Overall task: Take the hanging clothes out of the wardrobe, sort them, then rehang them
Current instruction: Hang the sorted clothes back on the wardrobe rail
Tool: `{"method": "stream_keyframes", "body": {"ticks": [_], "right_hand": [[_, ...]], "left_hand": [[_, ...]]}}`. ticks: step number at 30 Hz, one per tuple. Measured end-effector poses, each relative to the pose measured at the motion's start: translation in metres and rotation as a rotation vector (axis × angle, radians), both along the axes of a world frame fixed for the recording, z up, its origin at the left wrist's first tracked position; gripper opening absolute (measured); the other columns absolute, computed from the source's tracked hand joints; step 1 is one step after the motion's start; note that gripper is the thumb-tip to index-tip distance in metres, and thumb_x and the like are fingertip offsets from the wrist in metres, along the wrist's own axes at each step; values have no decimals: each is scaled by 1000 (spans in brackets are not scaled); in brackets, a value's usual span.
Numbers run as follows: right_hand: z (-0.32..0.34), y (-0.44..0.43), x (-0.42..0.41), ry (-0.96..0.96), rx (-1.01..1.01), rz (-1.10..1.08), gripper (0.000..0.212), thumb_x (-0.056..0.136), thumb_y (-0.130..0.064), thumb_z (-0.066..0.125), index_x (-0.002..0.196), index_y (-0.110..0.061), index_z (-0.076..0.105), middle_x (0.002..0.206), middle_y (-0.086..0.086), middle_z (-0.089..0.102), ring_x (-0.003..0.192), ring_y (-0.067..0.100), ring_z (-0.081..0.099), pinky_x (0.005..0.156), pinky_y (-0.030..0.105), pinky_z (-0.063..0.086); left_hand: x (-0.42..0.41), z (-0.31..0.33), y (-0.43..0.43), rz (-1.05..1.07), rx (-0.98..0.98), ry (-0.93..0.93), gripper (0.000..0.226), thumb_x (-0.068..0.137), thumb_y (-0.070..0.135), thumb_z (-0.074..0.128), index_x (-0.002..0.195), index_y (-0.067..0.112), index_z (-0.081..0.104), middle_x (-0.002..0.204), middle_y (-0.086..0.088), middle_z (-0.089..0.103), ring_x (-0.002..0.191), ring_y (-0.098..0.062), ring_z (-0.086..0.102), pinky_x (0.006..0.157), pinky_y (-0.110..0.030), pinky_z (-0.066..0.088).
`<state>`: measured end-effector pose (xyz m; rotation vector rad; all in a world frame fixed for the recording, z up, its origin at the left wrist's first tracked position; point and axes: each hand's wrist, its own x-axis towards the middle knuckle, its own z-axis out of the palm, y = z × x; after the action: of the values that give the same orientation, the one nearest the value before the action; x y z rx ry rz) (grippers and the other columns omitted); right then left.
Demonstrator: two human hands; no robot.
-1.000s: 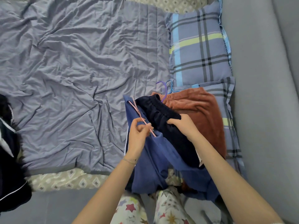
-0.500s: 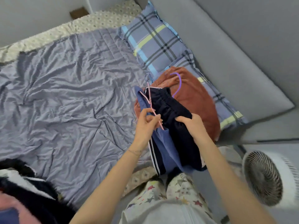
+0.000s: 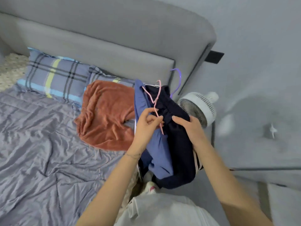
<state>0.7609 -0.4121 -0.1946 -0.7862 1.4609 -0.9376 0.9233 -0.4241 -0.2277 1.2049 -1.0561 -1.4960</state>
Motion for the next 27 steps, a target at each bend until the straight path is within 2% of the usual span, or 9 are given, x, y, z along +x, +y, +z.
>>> {"method": "stream_keyframes", "body": {"ticks": [3,6,9,14,17,20,24,27], "right_hand": [[9,45,-45,2,-42,-176,9,84,-22,73,92,-19,76,89,3,77,79,19,74,60,23,54],[14,91,-81,4,-50,-311,5,85,-21,72,89,-18,74,84,2,77,73,18,73,57,22,54],[19,146,-118,7,-61,-442,4,84,-22,73,81,-20,74,78,0,76,67,14,72,52,19,52],[22,237,-170,-22,-91,-633,7,84,-22,72,84,-19,77,88,6,76,79,22,74,61,25,56],[23,281,-201,-34,-99,-771,7,85,-18,71,84,-15,77,89,7,76,79,22,73,65,28,57],[25,322,-230,-33,-116,-898,7,85,-15,70,81,-15,77,86,5,76,75,19,72,59,24,55],[25,364,-268,-17,-117,-1054,13,85,-17,70,96,-13,75,86,1,77,75,16,73,56,18,53],[26,385,-299,5,-100,-1188,20,85,-18,72,103,-12,73,88,-1,77,77,13,73,60,20,54]], "left_hand": [[-48,10,18,-127,-27,27,26,95,4,60,118,-3,50,65,-1,63,73,-18,68,80,-33,57],[-91,18,44,-232,-47,24,20,95,4,60,113,4,54,66,-6,60,69,-17,67,75,-30,57],[-135,23,79,-348,-64,5,19,94,6,62,112,7,57,64,-4,60,71,-16,68,72,-27,55],[-205,28,142,-561,-66,2,18,94,5,61,110,12,58,62,2,60,70,-13,67,69,-25,54],[-249,32,174,-671,-78,-20,16,94,7,62,105,18,59,65,-3,61,71,-12,68,71,-26,55],[-292,33,204,-807,-81,-45,19,94,10,62,112,11,59,72,-12,60,72,-12,68,72,-25,54],[-347,32,231,-974,-92,-70,22,95,11,62,116,7,59,74,-15,61,71,-11,69,71,-24,56],[-393,33,245,-1096,-104,-78,20,95,13,62,115,10,60,73,-15,62,72,-12,68,79,-37,57]]}}
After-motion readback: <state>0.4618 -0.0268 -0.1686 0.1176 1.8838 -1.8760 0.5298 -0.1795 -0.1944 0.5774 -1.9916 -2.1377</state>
